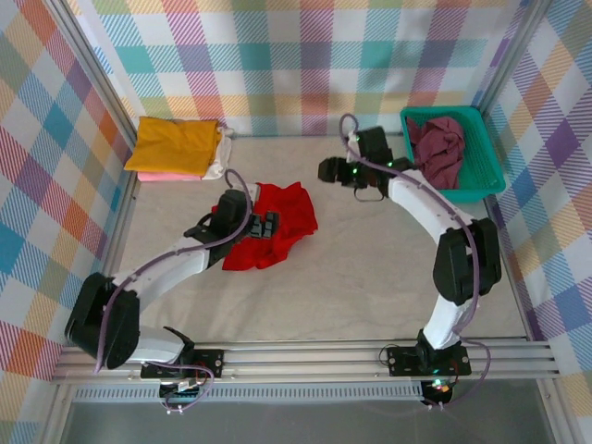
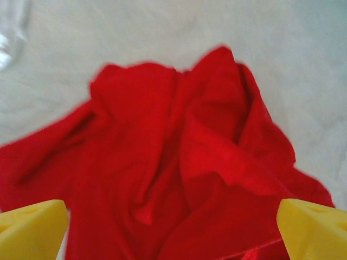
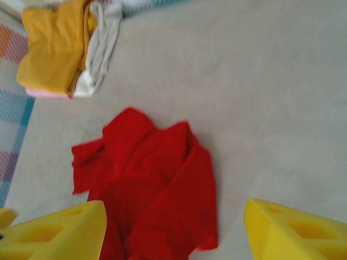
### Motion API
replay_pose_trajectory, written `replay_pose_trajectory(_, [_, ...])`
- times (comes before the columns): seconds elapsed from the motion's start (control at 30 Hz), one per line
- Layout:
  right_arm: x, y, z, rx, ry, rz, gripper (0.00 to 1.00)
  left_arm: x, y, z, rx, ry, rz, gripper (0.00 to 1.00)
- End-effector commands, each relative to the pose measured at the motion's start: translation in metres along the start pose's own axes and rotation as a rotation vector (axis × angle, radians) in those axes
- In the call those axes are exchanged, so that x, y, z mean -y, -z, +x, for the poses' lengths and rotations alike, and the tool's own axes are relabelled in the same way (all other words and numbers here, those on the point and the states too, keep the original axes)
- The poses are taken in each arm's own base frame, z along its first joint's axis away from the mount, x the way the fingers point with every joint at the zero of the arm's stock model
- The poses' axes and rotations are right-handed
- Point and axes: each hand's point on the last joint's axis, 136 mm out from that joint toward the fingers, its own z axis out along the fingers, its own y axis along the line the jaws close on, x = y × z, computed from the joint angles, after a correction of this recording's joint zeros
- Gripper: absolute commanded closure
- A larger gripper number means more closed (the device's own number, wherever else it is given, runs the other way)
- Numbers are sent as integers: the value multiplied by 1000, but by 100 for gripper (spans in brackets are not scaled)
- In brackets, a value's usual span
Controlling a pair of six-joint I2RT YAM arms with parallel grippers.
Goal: Fold and stack the t-shirts
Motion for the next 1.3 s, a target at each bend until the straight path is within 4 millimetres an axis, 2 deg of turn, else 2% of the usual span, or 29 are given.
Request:
replay_pose_trajectory(0.0, [-18, -18, 21, -40, -27, -100, 33, 27, -15, 11, -34, -54, 103, 1])
replay_pose_trajectory(0.03, [-26, -21, 30, -53, -10, -139, 34, 30, -20, 16, -55, -63, 102, 3])
replay_pose_trajectory(0.13, [-62, -25, 52, -84, 107, -240, 33, 24, -27, 35, -104, -19, 74, 29])
replay_pose_trajectory(0.17, [-68, -27, 61, -98, 137, -249, 33, 23, -26, 39, -89, -2, 82, 30])
replay_pose_trajectory(0.23, [-67, -32, 73, -105, 136, -255, 33, 26, -24, 39, -33, 22, 129, 33])
replay_pose_trajectory(0.27, [-62, -34, 77, -97, 119, -249, 33, 28, -26, 39, -22, 25, 142, 39])
replay_pose_trajectory(0.3, [-58, -34, 80, -79, 113, -241, 33, 29, -27, 37, -26, 24, 143, 53])
replay_pose_trajectory(0.33, [-55, -33, 81, -62, 109, -237, 33, 29, -28, 33, -34, 26, 133, 73])
replay_pose_trajectory(0.37, [-54, -31, 81, -55, 108, -235, 33, 30, -27, 27, -31, 29, 134, 86])
replay_pose_trajectory(0.4, [-52, -28, 81, -45, 109, -221, 33, 35, -23, 18, -9, 28, 154, 95])
replay_pose_trajectory(0.43, [-49, -25, 81, -32, 110, -206, 33, 40, -19, 8, 20, 27, 176, 100])
replay_pose_trajectory(0.6, [-34, -3, 75, 67, 128, -155, 33, 69, 6, -47, 108, 9, 276, 100])
replay_pose_trajectory(0.67, [-39, 0, 82, 53, 167, -200, 31, 75, 16, -65, 134, 10, 289, 100])
replay_pose_trajectory(0.73, [-53, 5, 89, 70, 217, -296, 31, 83, 26, -80, 149, 2, 325, 100])
replay_pose_trajectory(0.9, [-50, 17, 93, 186, 245, -336, 28, 114, 43, -101, 164, -23, 446, 100])
replay_pose_trajectory(1.0, [-63, 14, 103, 138, 317, -402, 28, 124, 51, -109, 179, -34, 460, 100])
replay_pose_trajectory(1.07, [-72, 8, 113, 121, 381, -422, 27, 125, 52, -112, 177, -36, 456, 100])
replay_pose_trajectory(1.27, [-78, -9, 136, 124, 451, -444, 26, 113, 64, -120, 206, -32, 399, 100])
